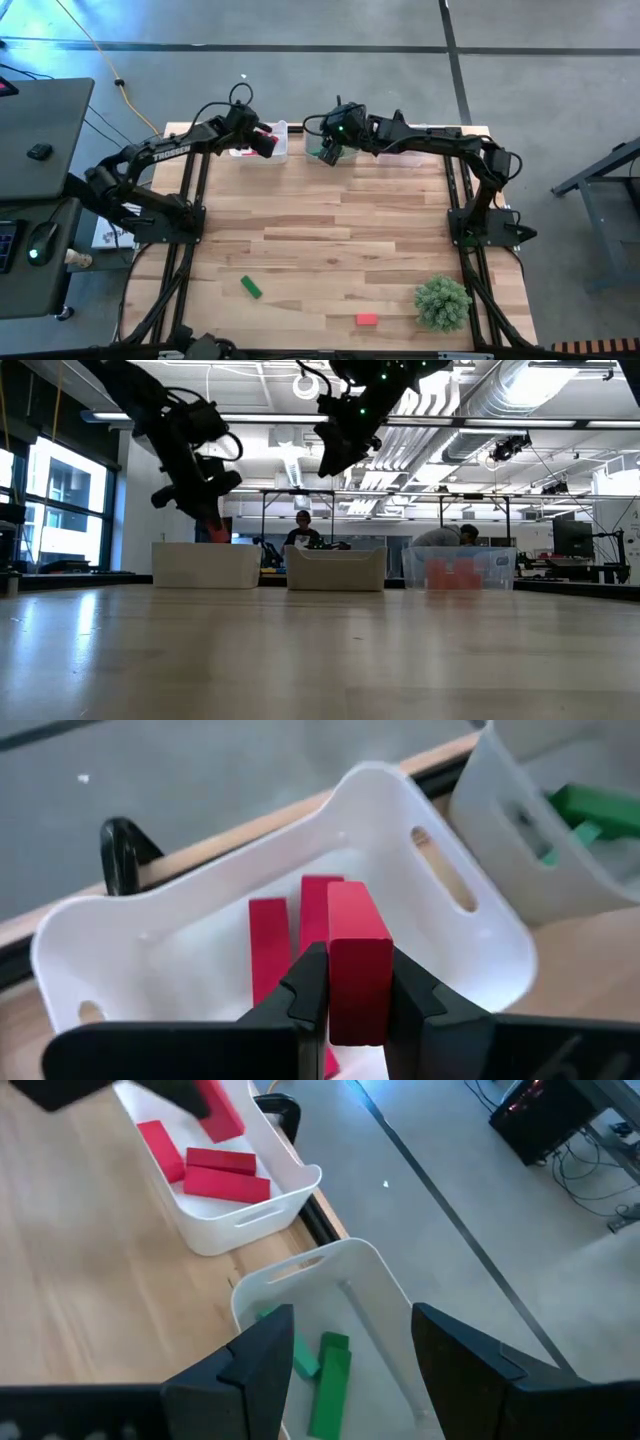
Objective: Sort & place blocks by color
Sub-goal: Put the red block into the white bin, then put the orange block into the transparent bin
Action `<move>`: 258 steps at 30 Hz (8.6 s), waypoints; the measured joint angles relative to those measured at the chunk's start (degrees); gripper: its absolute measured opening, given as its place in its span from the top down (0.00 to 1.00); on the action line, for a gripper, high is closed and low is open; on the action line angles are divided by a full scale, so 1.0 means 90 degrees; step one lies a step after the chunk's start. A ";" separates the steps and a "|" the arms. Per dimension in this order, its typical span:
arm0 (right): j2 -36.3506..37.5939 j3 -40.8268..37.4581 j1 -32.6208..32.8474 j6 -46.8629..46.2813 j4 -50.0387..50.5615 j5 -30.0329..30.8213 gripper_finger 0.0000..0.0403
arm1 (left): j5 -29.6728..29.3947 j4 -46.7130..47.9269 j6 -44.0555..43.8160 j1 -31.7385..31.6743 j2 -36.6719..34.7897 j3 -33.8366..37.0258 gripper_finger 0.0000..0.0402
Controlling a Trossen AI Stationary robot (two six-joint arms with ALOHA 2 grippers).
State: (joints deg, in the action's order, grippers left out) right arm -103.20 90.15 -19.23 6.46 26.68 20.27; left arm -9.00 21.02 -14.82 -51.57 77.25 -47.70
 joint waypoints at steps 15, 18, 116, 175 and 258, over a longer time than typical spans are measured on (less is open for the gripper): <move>-0.0002 0.0000 -0.0490 0.0271 -0.0002 -0.0473 0.52 | 0.0001 -0.0209 -0.0023 -0.0192 0.0987 0.0002 0.90; -0.0002 0.0000 -0.0533 0.0445 -0.0002 -0.0471 0.52 | 0.0003 -0.0205 -0.0150 -0.0192 0.1079 0.0002 0.90; -0.0134 0.0000 0.4965 -0.4326 0.3484 -0.2547 0.44 | 0.1762 0.2216 0.0599 0.2612 0.0559 -0.1856 0.55; -0.2295 0.0022 0.6637 -0.6394 0.2395 -0.2211 0.52 | 0.1764 0.3023 0.0511 0.3747 0.0564 -0.1854 0.55; 0.1758 -0.3058 -0.0196 -0.2307 0.4601 0.1516 0.75 | 0.0919 0.2555 0.0887 0.3358 0.0566 -0.1851 0.55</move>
State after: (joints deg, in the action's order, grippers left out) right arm -87.38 62.63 -20.99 -14.31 68.08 33.91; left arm -0.73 44.01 -6.83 -21.35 82.35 -64.36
